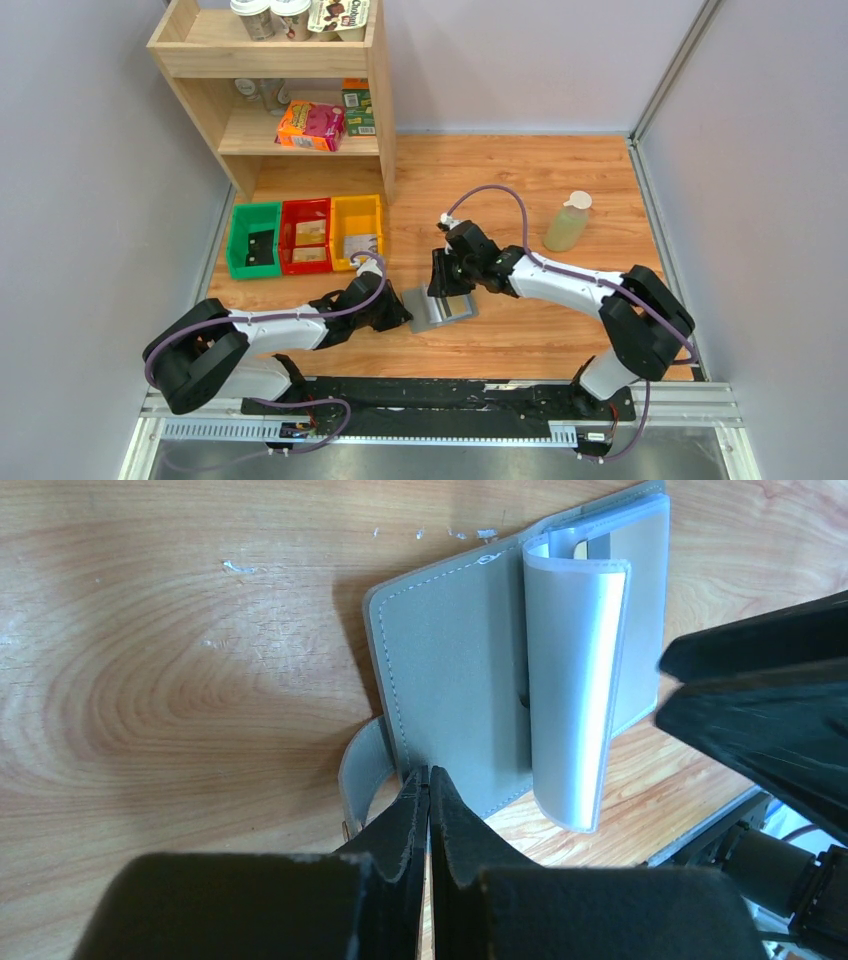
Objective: Take the credit cards out of the card holder
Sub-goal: Open the card holder at the center of the board.
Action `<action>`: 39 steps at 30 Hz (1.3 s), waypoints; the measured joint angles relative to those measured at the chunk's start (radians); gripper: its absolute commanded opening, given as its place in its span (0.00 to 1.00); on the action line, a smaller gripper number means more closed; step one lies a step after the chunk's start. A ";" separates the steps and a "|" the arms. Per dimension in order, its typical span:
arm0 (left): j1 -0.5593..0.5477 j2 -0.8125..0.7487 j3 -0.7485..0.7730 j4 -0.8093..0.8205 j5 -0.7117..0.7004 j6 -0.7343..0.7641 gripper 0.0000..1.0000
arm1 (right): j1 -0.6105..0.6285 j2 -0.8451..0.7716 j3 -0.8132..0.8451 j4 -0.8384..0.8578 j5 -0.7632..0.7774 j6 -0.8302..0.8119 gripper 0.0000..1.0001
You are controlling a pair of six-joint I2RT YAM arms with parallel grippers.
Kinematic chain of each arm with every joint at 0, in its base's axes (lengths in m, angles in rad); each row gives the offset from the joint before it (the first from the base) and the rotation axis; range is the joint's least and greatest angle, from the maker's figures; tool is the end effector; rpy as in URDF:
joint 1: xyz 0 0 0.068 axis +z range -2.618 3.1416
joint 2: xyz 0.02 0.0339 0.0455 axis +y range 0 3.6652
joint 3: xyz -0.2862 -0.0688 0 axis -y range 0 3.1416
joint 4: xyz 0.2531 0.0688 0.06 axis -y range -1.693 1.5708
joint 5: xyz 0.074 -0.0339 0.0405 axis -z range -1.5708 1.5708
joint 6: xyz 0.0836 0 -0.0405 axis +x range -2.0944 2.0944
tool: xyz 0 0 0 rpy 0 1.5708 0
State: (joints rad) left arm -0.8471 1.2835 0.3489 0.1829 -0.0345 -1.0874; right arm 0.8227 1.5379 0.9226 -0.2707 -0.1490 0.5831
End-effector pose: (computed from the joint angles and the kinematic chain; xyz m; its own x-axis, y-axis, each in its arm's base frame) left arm 0.1694 -0.1874 0.1124 -0.8585 -0.3648 -0.3604 -0.0600 0.7695 -0.6359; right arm 0.2297 0.2657 0.1811 -0.8741 -0.1414 -0.4647 -0.3683 0.8167 0.4443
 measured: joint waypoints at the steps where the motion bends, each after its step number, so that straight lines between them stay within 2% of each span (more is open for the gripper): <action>1: 0.000 -0.001 -0.001 0.002 0.000 0.000 0.04 | 0.000 0.013 -0.001 0.000 -0.003 0.000 0.28; 12: 0.000 -0.044 -0.019 -0.007 0.002 0.005 0.06 | 0.056 0.173 0.017 0.053 -0.062 0.000 0.27; 25: 0.000 -0.382 -0.008 -0.169 -0.043 0.014 0.12 | 0.084 0.246 0.085 0.050 -0.049 -0.001 0.35; 32: 0.000 -0.288 0.048 -0.188 -0.041 0.026 0.12 | 0.092 0.231 0.086 0.035 -0.024 -0.010 0.40; 39: 0.000 -0.226 0.091 -0.200 -0.037 0.040 0.12 | 0.093 0.157 0.115 -0.060 0.066 -0.050 0.44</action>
State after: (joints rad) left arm -0.8467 1.0576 0.4397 -0.0170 -0.0711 -1.0473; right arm 0.9161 1.6947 1.0374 -0.3302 -0.0830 0.5331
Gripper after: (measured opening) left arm 0.116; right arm 0.438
